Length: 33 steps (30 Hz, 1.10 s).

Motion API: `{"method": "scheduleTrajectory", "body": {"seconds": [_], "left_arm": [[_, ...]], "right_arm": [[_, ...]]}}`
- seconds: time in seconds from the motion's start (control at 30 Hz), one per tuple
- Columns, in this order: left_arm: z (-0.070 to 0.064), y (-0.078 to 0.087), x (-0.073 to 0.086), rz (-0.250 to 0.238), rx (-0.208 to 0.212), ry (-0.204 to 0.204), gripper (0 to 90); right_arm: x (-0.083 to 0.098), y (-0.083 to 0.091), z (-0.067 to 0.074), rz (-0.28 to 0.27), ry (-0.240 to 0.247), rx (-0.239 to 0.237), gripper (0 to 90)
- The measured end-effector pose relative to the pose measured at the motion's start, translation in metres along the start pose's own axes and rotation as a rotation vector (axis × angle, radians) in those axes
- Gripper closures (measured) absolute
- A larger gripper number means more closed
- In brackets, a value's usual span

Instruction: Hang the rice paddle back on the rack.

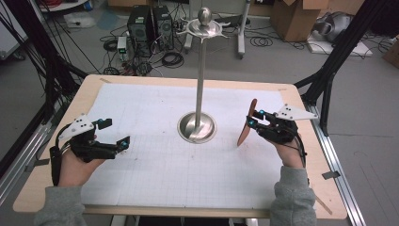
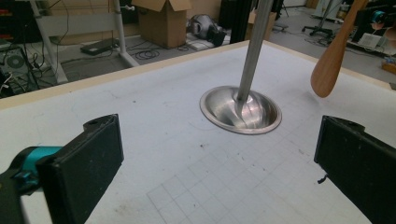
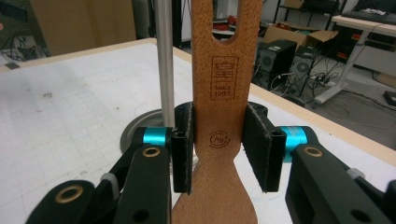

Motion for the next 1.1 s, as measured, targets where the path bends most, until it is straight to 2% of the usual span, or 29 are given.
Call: {"method": "scheduleTrajectory", "body": {"seconds": [0.47,0.73,0.93,1.1], "left_arm": [[-0.002,0.001,-0.003,-0.009,0.005,-0.005,1.8],[-0.005,0.002,-0.008,-0.026,0.012,-0.008,1.8],[-0.007,-0.001,-0.007,-0.017,0.017,-0.009,1.8],[-0.006,0.001,-0.008,-0.024,0.016,-0.006,1.8]], "right_arm": [[-0.002,0.004,0.000,0.001,-0.015,-0.008,64.7],[-0.010,0.009,0.003,-0.037,-0.039,-0.038,64.7],[-0.012,0.011,0.005,-0.020,-0.024,-0.050,64.7],[-0.021,0.012,0.009,-0.028,-0.010,-0.071,64.6]]}}
Point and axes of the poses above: each handheld gripper's, and its own axes: y roughly backward along the jaws, x roughly out of its underside, z roughly to its left, the point moved 8 cm from there along -y, roughly forward along the jaws, and after that the axes turned 4 degrees about x, right-handed, at the moved point
